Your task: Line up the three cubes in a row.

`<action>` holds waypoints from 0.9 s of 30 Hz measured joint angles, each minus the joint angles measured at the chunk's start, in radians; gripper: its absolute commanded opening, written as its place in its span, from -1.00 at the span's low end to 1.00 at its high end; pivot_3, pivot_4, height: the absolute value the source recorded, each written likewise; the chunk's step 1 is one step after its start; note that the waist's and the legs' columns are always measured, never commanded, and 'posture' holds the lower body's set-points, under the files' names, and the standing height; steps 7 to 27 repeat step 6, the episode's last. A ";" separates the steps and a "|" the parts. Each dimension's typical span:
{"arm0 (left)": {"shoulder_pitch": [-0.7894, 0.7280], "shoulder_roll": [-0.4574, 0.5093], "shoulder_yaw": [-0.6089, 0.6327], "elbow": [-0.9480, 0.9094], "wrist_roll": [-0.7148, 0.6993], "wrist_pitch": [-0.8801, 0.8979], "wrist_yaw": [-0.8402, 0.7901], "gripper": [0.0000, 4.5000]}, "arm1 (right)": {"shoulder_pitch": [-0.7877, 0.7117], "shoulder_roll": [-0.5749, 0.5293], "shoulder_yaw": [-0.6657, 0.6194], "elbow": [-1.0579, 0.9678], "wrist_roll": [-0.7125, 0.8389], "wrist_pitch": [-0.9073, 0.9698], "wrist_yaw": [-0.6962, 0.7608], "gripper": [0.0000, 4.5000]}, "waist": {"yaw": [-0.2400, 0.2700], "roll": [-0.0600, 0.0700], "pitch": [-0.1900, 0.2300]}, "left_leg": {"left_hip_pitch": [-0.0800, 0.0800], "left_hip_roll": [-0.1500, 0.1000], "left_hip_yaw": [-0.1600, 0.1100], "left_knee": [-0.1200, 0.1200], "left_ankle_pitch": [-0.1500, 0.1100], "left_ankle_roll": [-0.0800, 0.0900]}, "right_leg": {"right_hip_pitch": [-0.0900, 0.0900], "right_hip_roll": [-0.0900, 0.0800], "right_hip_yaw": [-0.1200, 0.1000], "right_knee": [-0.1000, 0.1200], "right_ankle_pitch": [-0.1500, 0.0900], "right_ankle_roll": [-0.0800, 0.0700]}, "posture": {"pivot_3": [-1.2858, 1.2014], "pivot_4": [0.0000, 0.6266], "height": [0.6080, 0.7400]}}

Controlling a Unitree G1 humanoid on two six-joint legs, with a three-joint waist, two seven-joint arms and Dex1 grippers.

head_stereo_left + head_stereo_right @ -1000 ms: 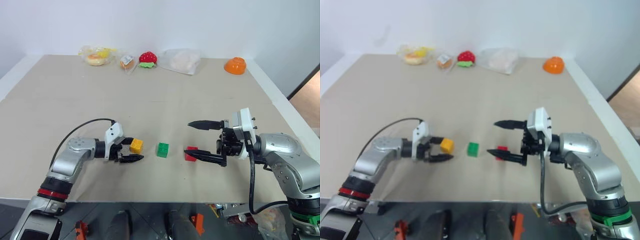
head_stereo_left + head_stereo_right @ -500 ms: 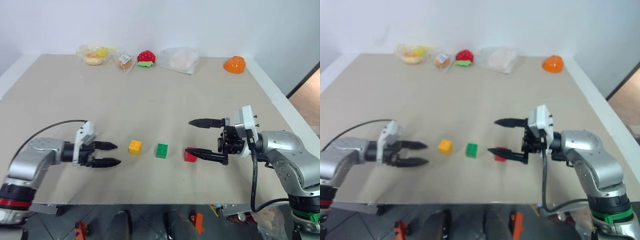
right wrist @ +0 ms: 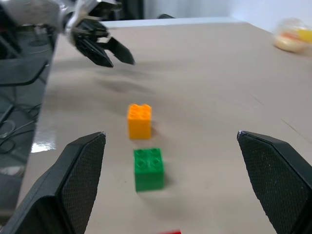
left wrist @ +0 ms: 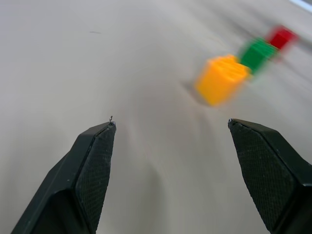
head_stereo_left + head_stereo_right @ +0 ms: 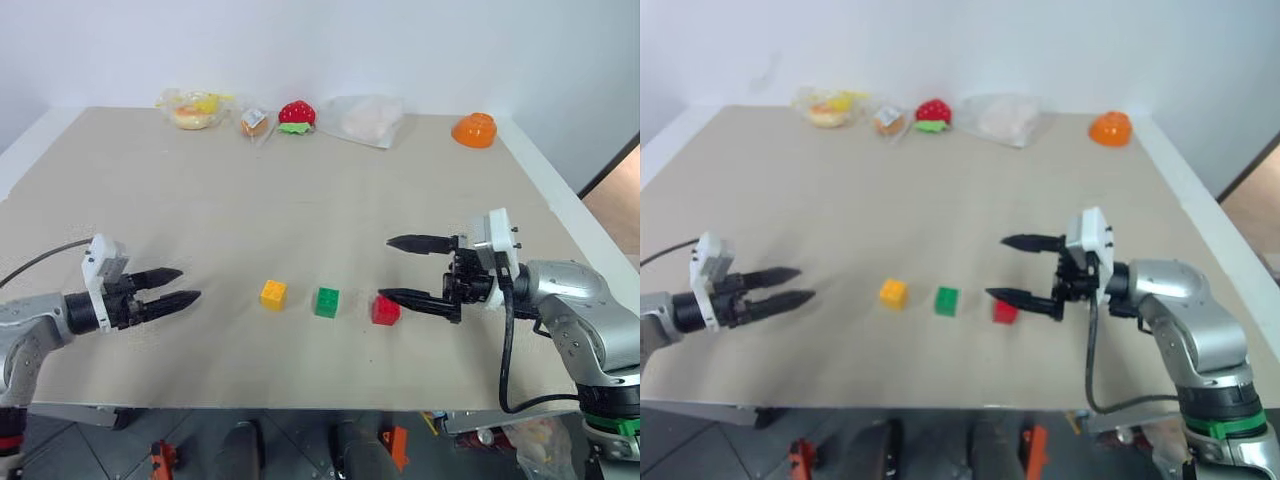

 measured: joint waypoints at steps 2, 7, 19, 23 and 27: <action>0.023 -0.031 0.023 -0.023 -0.014 -0.001 0.039 0.70 | 0.039 0.000 -0.036 0.013 -0.004 -0.003 -0.026 1.00 | 0.000 0.000 0.000 | 0.000 0.000 0.000 0.000 0.000 0.000 | 0.000 0.000 0.000 0.000 0.000 0.000 | 0.03 -0.52 1.00; 0.069 -0.074 0.037 -0.067 -0.052 0.002 0.085 0.70 | 0.115 0.002 -0.084 0.012 -0.002 0.000 -0.072 1.00 | -0.001 0.000 0.000 | 0.001 0.000 0.000 0.000 0.000 0.000 | 0.000 0.001 0.000 0.000 0.000 0.000 | 0.03 -0.52 1.00; 0.069 -0.074 0.037 -0.067 -0.052 0.002 0.085 0.70 | 0.115 0.002 -0.084 0.012 -0.002 0.000 -0.072 1.00 | -0.001 0.000 0.000 | 0.001 0.000 0.000 0.000 0.000 0.000 | 0.000 0.001 0.000 0.000 0.000 0.000 | 0.03 -0.52 1.00; 0.069 -0.074 0.037 -0.067 -0.052 0.002 0.085 0.70 | 0.115 0.002 -0.084 0.012 -0.002 0.000 -0.072 1.00 | -0.001 0.000 0.000 | 0.001 0.000 0.000 0.000 0.000 0.000 | 0.000 0.001 0.000 0.000 0.000 0.000 | 0.03 -0.52 1.00; 0.069 -0.074 0.037 -0.067 -0.052 0.002 0.085 0.70 | 0.115 0.002 -0.084 0.012 -0.002 0.000 -0.072 1.00 | -0.001 0.000 0.000 | 0.001 0.000 0.000 0.000 0.000 0.000 | 0.000 0.001 0.000 0.000 0.000 0.000 | 0.03 -0.52 1.00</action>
